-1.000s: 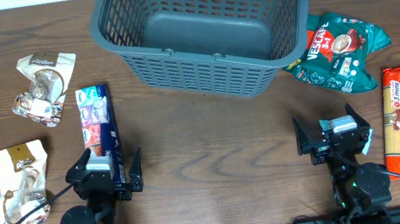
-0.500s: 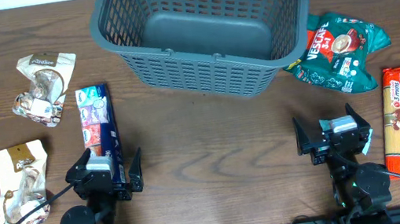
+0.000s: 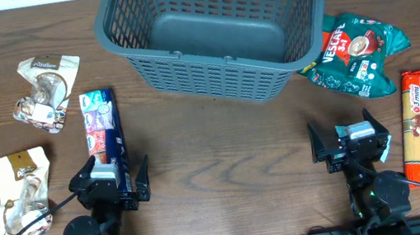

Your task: Pack container

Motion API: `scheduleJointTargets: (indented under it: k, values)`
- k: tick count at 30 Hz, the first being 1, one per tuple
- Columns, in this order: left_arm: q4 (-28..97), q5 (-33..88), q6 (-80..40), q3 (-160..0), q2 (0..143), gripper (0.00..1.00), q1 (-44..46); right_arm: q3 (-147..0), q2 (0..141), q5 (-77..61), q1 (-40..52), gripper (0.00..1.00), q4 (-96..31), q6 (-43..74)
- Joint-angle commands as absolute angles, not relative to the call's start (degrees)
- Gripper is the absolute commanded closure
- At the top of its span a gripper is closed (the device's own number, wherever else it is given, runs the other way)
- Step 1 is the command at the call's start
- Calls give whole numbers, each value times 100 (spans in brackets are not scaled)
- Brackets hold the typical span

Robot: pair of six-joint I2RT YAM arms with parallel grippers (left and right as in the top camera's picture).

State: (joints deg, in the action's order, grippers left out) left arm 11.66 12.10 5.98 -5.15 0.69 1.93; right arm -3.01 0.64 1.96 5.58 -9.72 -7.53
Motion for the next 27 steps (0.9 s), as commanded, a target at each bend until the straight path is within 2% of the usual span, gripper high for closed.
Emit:
scheduleJointTargets:
  k: [1, 12, 16, 19, 23, 27]
  values:
    - [1179, 1288, 611, -375, 21, 1, 193, -279, 30, 209, 604, 1, -985, -714]
    - [1092, 1286, 611, -375, 21, 1, 193, -279, 30, 132, 604, 1, -893, -718]
    - [1120, 1229, 167, -375, 34, 1, 193, -279, 30, 123, 604, 1, -978, -701]
    - [1127, 1216, -213, -469, 110, 1, 193, -318, 32, 123, 604, 1, -963, -16]
    - [1393, 1066, -572, -1114, 539, 1, 193, -635, 82, 126, 596, 1, -1201, 814]
    - [2180, 740, -567, -2366, 1579, 1, 193, -1597, 469, 193, 591, 1, -2060, 878]
